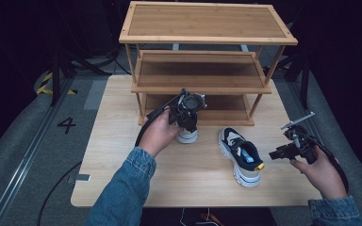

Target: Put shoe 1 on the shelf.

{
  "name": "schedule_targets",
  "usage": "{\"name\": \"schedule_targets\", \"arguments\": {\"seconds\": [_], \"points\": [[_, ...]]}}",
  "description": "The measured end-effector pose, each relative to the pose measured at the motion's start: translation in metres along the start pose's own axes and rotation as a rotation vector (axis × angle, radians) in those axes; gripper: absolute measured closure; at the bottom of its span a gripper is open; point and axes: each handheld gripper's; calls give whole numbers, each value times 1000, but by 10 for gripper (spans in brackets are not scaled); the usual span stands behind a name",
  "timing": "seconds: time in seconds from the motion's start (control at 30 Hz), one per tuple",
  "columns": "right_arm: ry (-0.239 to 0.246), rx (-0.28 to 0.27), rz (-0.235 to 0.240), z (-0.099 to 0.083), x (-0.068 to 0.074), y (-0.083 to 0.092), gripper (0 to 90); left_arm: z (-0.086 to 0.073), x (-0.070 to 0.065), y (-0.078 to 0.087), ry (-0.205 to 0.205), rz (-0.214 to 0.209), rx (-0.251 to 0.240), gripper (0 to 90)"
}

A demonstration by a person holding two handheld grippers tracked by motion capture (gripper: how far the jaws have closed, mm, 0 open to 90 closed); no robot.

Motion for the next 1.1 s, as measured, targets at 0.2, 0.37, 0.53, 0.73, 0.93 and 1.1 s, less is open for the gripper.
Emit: {"name": "schedule_targets", "arguments": {"seconds": [0.2, 0.37, 0.53, 0.73, 0.93, 1.1], "points": [[16, -11, 8, 10, 3, 0, 518, -20, -10, 12, 154, -76, -66, 491], [25, -14, 12, 15, 5, -1, 519, -31, -17, 2, 190, -100, -45, 576], [31, -15, 11, 17, 7, -1, 517, -34, -15, -19, 184, -89, -36, 724], [26, -19, 6, 13, 6, 2, 518, -28, 0, -43, 265, -131, -45, 800], [4, -22, 0, 4, 2, 5, 519, -25, 16, -56, 331, -80, -55, 796], [-13, -23, -1, -3, -2, 8, 526, -25, 24, -51, 356, -72, -78, 815]]}}
Point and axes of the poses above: each handheld gripper's, and its own axes: y roughly backward along the jaws, z roughly out of its top, x roughly to its left, and after that the axes turned 9 degrees about -z, right-handed
